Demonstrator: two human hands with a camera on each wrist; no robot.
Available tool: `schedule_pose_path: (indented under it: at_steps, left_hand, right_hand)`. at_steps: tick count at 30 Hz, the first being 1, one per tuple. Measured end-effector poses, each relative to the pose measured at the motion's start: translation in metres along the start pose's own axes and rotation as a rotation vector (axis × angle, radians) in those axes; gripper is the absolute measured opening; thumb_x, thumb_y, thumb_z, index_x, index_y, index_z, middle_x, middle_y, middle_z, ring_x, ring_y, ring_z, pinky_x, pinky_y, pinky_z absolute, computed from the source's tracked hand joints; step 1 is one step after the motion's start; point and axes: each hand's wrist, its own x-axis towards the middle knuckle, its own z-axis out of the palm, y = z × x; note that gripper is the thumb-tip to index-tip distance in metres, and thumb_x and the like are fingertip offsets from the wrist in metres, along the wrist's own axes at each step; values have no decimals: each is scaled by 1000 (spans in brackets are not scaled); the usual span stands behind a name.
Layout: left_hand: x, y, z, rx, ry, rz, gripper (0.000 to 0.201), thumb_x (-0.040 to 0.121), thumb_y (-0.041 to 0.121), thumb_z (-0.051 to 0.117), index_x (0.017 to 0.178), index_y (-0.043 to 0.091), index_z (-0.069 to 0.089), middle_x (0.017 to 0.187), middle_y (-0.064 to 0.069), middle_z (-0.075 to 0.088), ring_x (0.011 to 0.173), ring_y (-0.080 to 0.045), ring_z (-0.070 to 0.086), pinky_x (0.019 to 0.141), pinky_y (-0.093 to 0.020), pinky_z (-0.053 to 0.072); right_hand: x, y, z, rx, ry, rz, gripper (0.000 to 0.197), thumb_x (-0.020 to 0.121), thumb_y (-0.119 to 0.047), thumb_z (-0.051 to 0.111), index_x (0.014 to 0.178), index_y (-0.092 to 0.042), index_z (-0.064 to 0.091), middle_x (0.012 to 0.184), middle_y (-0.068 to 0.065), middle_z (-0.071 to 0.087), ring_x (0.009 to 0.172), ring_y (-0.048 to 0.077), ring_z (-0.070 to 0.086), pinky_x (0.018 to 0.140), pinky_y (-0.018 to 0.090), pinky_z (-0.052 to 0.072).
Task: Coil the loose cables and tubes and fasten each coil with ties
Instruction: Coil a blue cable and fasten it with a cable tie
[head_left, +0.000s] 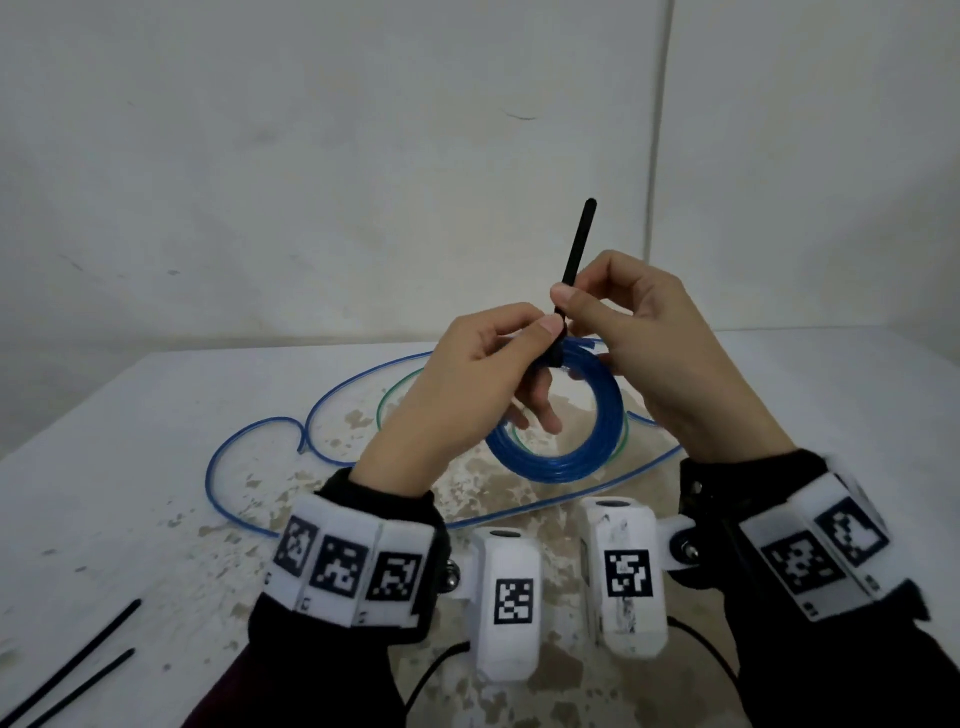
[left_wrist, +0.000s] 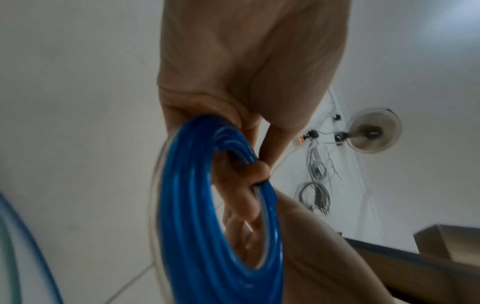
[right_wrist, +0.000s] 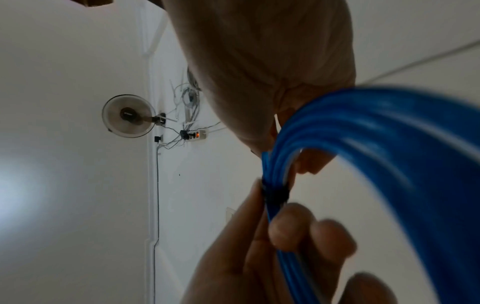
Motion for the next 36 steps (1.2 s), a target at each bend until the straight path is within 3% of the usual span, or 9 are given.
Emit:
schedule_pose_path:
  at_steps: [4, 6, 9, 13, 17, 21, 24, 30, 36]
  left_hand:
    - [-1, -3, -6, 78, 7, -16, 25, 98, 23, 49, 90, 3, 64, 49, 10, 41, 40, -6, 35, 44, -17, 32]
    - [1, -9, -7, 148, 34, -37, 25, 97, 22, 51, 88, 3, 64, 45, 11, 44, 38, -3, 36, 41, -12, 28]
    - [1, -14, -9, 55, 4, -143, 27, 99, 25, 49, 95, 2, 63, 46, 9, 35, 38, -6, 25, 39, -18, 22]
    - [4, -10, -6, -123, 43, -95, 25, 100, 23, 46, 92, 5, 62, 54, 2, 32, 41, -9, 21, 39, -19, 20]
    - [7, -11, 1, -332, 161, -34, 25, 101, 21, 44, 88, 9, 60, 57, -1, 38, 41, -9, 25, 41, -21, 26]
    - [6, -13, 23, -440, 126, -36, 27, 102, 17, 39, 96, 6, 63, 64, -6, 50, 47, -13, 45, 53, -26, 50]
    - [8, -14, 50, -441, 60, -79, 30, 102, 19, 38, 103, 8, 67, 71, -7, 64, 64, -18, 63, 70, -28, 55]
    - [12, -26, 113, -596, -21, -245, 35, 102, 21, 35, 91, 11, 66, 67, -1, 67, 61, -13, 65, 65, -25, 52]
    - [17, -49, 172, -822, 2, -517, 30, 100, 21, 38, 86, 10, 63, 52, 4, 58, 47, -8, 58, 59, -23, 49]
  right_hand:
    - [1, 9, 6, -43, 18, 5, 22, 90, -15, 63, 73, -12, 50, 80, 1, 60, 63, 13, 63, 48, 23, 47]
    - [1, 18, 14, -108, 7, 22, 24, 90, -16, 62, 71, -15, 49, 85, 5, 61, 68, 19, 65, 48, 25, 47]
    - [0, 19, 17, -188, -57, 78, 22, 92, -17, 61, 72, -16, 50, 83, 4, 59, 63, 12, 61, 48, 27, 48]
    - [-9, 0, 0, -43, -182, 185, 13, 98, -23, 51, 100, -13, 59, 84, 7, 62, 65, 10, 60, 61, 35, 56]
    - [-29, -5, -16, -52, -268, 221, 19, 97, -17, 51, 114, -15, 60, 86, 7, 67, 76, 13, 64, 69, 28, 57]
    - [-49, -3, -38, -24, -104, 256, 20, 90, -7, 62, 110, -8, 62, 83, 12, 68, 77, 16, 66, 68, 31, 59]
    - [-72, -5, -66, -37, -14, 262, 17, 88, -5, 63, 105, -9, 66, 79, 7, 64, 74, 16, 66, 68, 33, 59]
    - [-118, -7, -135, -3, 287, 259, 14, 89, -4, 62, 101, -10, 65, 82, 15, 63, 77, 21, 69, 64, 30, 58]
    - [-161, -7, -222, 136, 829, 157, 11, 92, -9, 58, 99, -17, 59, 83, 6, 65, 78, 14, 69, 65, 24, 58]
